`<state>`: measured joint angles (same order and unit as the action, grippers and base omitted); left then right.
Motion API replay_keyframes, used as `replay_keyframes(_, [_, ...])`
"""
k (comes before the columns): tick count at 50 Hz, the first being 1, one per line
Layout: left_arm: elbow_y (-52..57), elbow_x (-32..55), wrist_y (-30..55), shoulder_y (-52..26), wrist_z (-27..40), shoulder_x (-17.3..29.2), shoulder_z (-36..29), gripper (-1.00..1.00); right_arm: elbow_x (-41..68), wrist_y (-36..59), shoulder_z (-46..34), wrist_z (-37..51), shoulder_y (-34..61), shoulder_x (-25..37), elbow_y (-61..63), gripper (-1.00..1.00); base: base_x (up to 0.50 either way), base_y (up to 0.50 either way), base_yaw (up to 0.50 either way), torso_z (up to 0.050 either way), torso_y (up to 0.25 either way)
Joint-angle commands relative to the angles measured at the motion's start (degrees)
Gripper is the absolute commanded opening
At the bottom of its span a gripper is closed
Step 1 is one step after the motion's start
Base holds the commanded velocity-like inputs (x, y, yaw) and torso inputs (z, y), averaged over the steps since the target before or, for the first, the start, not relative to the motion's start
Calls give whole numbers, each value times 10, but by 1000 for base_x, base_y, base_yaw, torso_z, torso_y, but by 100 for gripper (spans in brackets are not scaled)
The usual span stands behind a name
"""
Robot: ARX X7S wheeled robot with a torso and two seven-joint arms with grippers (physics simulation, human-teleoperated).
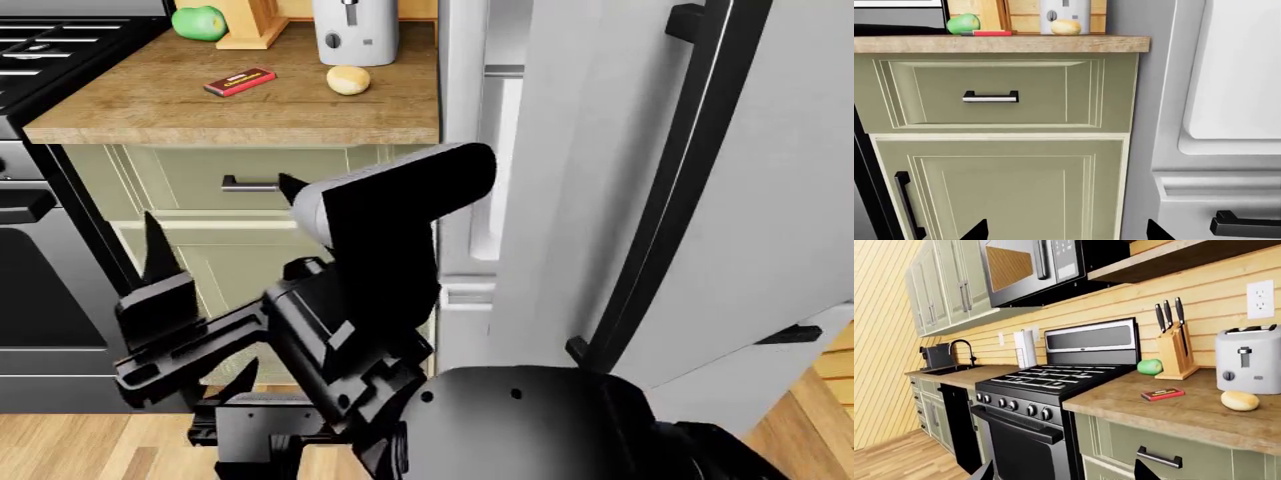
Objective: Open the fridge door
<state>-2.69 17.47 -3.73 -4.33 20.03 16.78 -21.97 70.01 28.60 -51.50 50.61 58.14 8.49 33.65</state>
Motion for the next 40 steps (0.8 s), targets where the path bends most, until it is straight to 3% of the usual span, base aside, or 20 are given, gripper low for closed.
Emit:
replay_keyframes(1, [-1,2,-1,-1,1,1,-1,100,2,19,-5,69,26,-32,-30,100,0,0,0,0,0])
replay_keyframes(16, [1,4,-4,0,3,3,-2,100,4,111,-55,201,102,-64,-88,100,0,0,0,0,0])
replay_keyframes(24, [3,6,-4,0,3,4,-3,100,11,95,-48,228,115,-75,-120,100,0,0,0,0,0])
replay_keyframes(29, [11,7,0,3,6,6,-4,100,-40,99,-83,252,149,-78,-125,100,0,0,0,0,0])
replay_keyframes(34, [9,8,-3,2,6,6,-4,100,-5,79,-126,311,183,-83,-152,100,0,0,0,0,0])
replay_keyframes(40, [4,9,-8,0,4,5,-4,100,3,52,-170,316,209,-81,-187,100,0,0,0,0,0])
